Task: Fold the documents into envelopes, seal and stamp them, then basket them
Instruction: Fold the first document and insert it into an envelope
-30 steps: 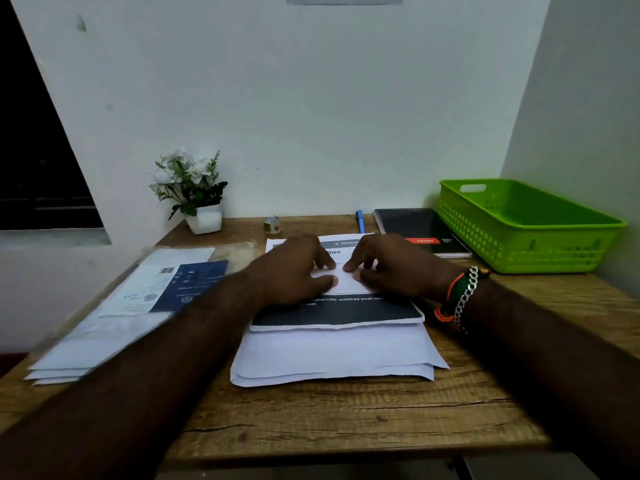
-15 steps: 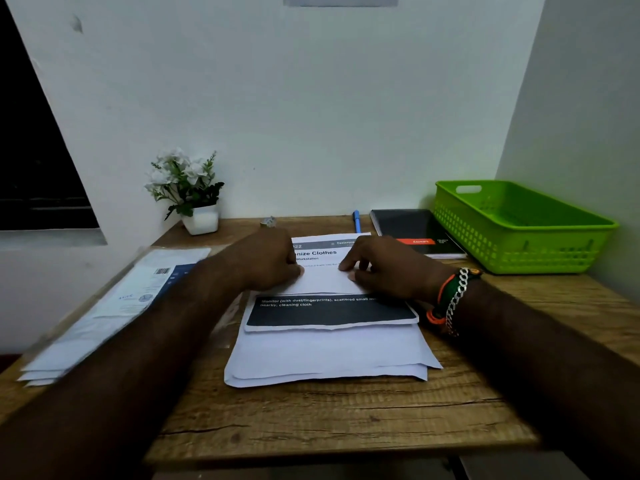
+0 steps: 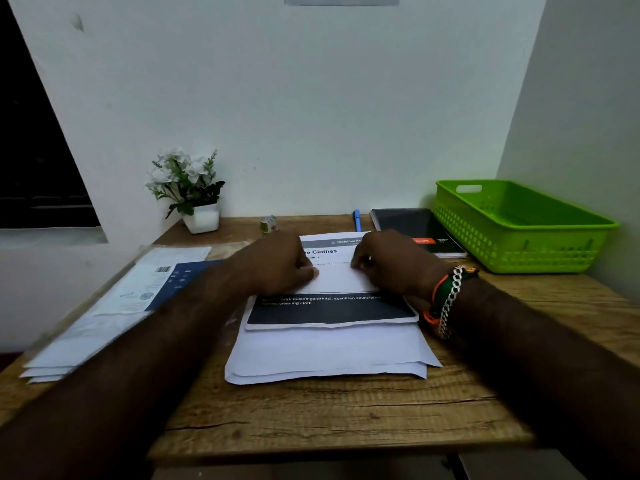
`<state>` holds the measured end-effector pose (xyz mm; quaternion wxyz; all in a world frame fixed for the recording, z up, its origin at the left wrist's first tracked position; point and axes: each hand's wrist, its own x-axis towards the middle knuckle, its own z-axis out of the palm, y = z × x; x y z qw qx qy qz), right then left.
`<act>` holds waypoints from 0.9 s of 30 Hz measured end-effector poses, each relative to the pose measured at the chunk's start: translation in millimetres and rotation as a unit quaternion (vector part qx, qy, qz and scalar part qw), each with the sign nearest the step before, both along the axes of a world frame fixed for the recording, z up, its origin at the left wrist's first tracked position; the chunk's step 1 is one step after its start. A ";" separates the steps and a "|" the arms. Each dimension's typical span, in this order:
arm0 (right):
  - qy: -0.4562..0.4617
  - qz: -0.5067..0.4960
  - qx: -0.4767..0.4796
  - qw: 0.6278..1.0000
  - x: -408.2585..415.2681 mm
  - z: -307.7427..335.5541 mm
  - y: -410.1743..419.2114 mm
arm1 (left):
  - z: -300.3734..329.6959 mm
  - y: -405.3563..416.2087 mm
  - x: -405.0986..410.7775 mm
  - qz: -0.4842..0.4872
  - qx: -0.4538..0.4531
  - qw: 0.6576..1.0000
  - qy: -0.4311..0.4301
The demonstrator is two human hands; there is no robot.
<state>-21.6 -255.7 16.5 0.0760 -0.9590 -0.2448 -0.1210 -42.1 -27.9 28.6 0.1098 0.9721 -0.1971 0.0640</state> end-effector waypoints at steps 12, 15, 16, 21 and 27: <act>0.016 -0.011 0.047 0.999 0.8 2.3 -18.0 | 3.0 14.0 6.5 0.101 0.063 0.990 -0.072; 0.027 0.021 0.045 0.998 6.2 -5.1 -13.0 | -4.6 12.1 11.1 0.093 0.005 0.994 -0.053; 0.027 0.022 0.046 0.998 7.1 -6.0 -12.2 | -6.8 11.6 12.2 0.086 -0.013 0.996 -0.037; 0.042 0.018 0.058 0.997 6.2 -5.0 -12.4 | -11.1 8.0 15.7 0.068 -0.041 0.997 -0.016; 0.067 0.012 0.084 0.994 5.1 -5.3 -11.8 | -15.7 5.5 16.0 0.059 -0.080 0.995 0.024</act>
